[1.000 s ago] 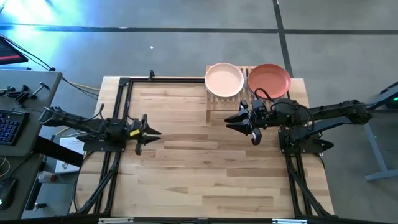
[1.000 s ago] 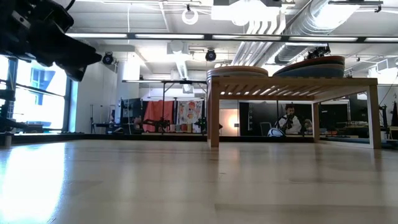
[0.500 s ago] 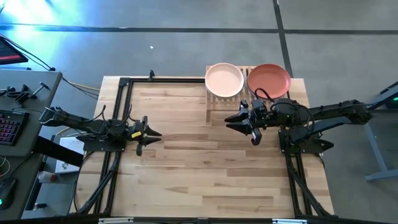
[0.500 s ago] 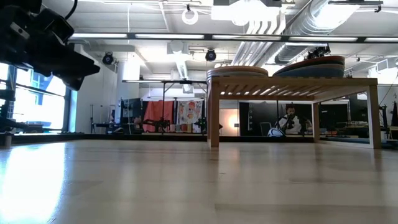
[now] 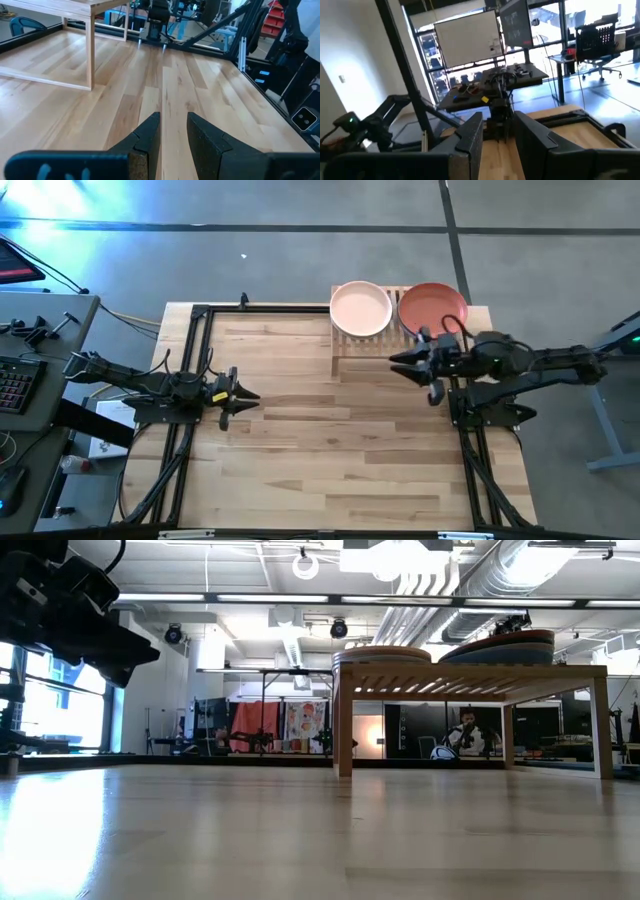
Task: Place and stack plates onto a shelf
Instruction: Return to Home Position
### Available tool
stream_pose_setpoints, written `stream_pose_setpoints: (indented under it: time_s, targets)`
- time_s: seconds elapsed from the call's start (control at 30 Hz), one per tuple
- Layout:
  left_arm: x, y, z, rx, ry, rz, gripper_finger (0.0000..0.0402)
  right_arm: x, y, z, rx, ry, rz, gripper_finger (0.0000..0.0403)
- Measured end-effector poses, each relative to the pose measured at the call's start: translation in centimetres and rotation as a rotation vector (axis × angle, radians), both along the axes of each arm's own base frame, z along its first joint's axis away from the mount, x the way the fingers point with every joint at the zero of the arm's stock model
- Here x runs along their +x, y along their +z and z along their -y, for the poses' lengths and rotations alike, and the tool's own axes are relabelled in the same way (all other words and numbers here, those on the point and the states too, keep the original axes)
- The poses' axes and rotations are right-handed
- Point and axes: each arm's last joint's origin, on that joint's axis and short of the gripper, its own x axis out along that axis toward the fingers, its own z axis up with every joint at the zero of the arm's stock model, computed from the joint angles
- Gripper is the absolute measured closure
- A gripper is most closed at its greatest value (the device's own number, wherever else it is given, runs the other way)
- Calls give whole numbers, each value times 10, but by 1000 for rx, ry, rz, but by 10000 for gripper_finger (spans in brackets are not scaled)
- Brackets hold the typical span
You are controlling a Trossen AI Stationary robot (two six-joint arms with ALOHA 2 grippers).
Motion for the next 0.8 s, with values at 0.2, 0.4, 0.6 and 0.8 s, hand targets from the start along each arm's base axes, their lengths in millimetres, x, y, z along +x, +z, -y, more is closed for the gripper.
stream_pose_setpoints:
  time_s: [0.2,0.4,0.6,0.8]
  targets:
    - [0,0,0,0,0,0,319,-35,-3,3,-8,2,-78,308]
    - [0,0,0,0,0,0,319,-58,-11,7,-16,-42,-165,308]
    - [0,0,0,0,0,0,319,-83,-13,10,-44,-63,-168,308]
    - [0,0,0,0,0,0,319,-110,-15,13,-41,-62,-144,308]
